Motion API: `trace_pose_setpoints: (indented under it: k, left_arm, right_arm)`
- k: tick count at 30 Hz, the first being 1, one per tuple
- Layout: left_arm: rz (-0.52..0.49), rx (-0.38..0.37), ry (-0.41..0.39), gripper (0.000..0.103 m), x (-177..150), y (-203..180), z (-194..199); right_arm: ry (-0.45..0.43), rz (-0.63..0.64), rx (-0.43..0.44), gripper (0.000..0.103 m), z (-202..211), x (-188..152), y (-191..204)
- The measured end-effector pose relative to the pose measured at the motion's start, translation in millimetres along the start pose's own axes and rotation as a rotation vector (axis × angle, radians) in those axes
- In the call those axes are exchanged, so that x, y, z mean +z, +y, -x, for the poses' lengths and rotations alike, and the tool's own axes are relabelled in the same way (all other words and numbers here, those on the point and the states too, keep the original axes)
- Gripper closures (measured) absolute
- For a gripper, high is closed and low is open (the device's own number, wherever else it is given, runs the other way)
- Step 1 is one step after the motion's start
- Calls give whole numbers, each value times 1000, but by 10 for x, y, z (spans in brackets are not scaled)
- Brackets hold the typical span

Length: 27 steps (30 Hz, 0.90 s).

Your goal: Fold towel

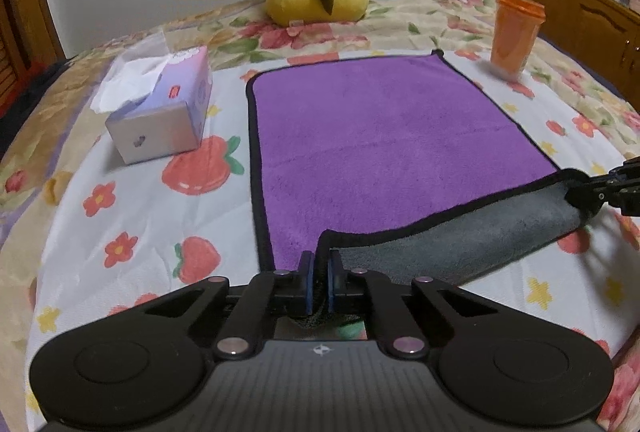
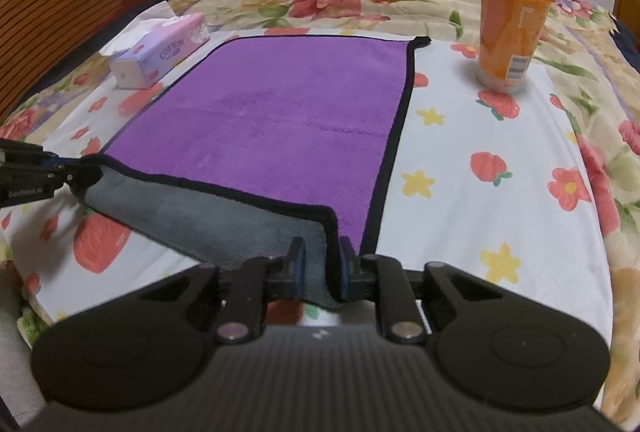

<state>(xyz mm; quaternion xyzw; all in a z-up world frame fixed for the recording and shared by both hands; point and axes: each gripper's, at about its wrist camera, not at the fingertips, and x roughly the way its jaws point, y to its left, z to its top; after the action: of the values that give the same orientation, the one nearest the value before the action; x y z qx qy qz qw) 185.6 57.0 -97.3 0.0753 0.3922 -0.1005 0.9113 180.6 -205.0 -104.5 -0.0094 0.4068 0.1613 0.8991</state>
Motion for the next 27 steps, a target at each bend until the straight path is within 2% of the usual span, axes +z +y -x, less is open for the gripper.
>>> trace_pose_setpoints:
  k: [10, 27]
  left_arm:
    - [5, -10, -106, 94, 108, -36, 202]
    - [19, 3, -182, 94, 169, -18, 291]
  right_arm:
    - [-57, -2, 8, 98, 75, 69, -5]
    - [-137, -27, 27, 98, 127, 226, -124]
